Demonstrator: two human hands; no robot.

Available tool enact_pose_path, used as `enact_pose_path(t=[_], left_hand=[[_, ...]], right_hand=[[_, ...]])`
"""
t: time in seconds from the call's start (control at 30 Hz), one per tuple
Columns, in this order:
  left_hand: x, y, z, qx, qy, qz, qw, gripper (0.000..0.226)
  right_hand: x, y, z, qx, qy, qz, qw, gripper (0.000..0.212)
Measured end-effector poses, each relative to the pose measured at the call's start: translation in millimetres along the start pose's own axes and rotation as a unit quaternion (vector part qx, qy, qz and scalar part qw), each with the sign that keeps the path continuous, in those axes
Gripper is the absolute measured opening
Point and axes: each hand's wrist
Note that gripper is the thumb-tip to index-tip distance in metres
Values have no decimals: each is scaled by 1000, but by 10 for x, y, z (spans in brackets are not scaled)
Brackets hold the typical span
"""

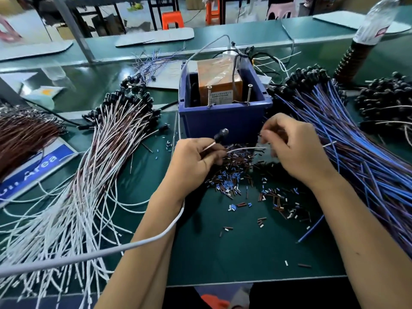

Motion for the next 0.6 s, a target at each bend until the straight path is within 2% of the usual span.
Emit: enact_pose_path(t=[0.1, 0.17, 0.2, 0.23, 0.3, 0.33, 0.4, 0.47, 0.6], left_hand=[[13, 1, 19, 27, 29, 27, 999, 19], [-8, 6, 47, 20, 36, 44, 998, 17], [-20, 4, 55, 19, 44, 54, 997, 15], [-28, 2, 56, 22, 57, 63, 996, 13], [-35, -1, 56, 32, 95, 72, 992, 10], [-40, -1, 58, 35, 108, 71, 991, 9], [-45, 3, 57, 32, 117, 59, 991, 8], [-45, 11, 46, 32, 120, 44, 991, 6], [-44, 22, 31, 41, 123, 22, 991, 8]], right_hand=[[-43, 46, -51, 87, 72, 113, 987, 15], [-109, 91, -139, 150, 47, 197, 968, 21], [-145, 115, -162, 157, 13, 200, 967, 32], [-181, 138, -187, 134, -32, 174, 975, 42], [-257, 189, -271, -13, -139, 76, 987, 56], [-301, 207, -309, -112, -203, 35, 972, 58], [-352, 198, -342, -263, -324, 25, 909, 57], [-313, 155, -311, -301, -396, 71, 865, 50], [-117, 75, -231, -293, -515, 122, 796, 43]])
Point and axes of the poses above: each hand's wrist, its own y-axis away from the middle knuckle, its own x-axis out of the back of the hand, z = x × y, and after that the axes turned 14 degrees about z, right-handed
